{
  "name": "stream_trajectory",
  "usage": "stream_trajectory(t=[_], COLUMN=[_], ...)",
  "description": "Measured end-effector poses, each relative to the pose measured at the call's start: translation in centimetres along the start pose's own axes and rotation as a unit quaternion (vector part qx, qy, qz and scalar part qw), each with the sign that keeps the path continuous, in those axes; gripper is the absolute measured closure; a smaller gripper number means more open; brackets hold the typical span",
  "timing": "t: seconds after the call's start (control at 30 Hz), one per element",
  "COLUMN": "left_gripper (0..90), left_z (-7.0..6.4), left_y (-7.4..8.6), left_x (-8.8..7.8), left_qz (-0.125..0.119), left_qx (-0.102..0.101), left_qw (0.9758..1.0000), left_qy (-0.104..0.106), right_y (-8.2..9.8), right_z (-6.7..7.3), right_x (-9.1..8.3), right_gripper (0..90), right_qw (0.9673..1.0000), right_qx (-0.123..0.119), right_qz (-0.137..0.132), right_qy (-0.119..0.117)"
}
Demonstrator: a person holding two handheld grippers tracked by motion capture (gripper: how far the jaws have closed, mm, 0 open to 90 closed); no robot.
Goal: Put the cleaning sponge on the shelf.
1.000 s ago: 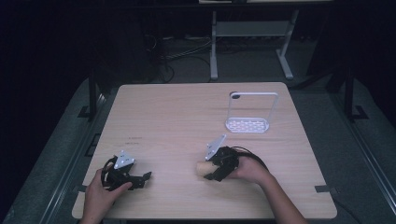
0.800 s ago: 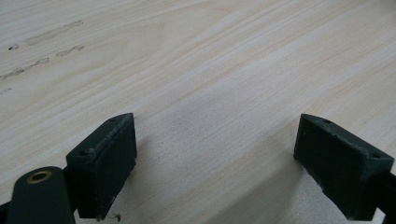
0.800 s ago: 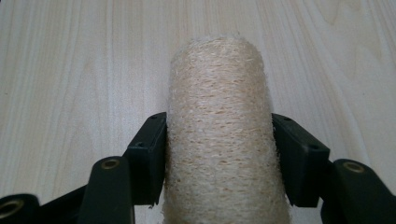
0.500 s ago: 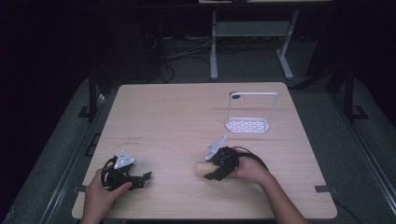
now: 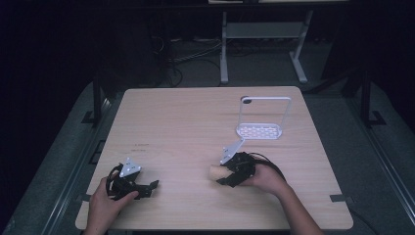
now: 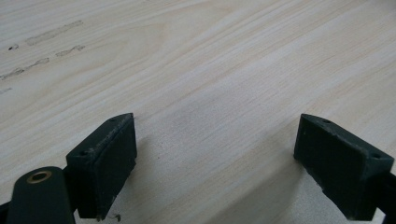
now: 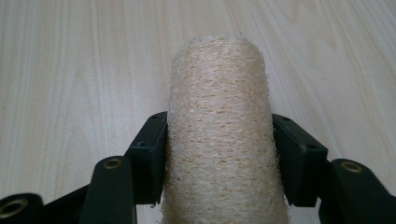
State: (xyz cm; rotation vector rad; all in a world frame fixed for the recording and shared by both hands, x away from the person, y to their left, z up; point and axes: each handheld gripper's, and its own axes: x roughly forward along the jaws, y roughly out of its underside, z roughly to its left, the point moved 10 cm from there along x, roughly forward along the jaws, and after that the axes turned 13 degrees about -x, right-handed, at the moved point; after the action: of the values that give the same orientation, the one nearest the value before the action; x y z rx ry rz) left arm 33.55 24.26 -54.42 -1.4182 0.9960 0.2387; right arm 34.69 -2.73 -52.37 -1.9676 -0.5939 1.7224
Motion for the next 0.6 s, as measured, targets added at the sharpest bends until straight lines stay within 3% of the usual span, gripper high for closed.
stream_trajectory(t=[0.6], left_gripper=[12.6], left_z=[0.0], left_y=[0.0], left_x=[0.0], left_qz=[0.000], left_qx=[0.000], left_qw=[1.0000], left_qy=[0.000], right_y=[1.0], right_z=[-1.0], right_x=[-1.4], right_gripper=[42.0], right_qw=[0.9983], right_qx=[0.045], right_qz=[-0.007], right_qy=[0.035])
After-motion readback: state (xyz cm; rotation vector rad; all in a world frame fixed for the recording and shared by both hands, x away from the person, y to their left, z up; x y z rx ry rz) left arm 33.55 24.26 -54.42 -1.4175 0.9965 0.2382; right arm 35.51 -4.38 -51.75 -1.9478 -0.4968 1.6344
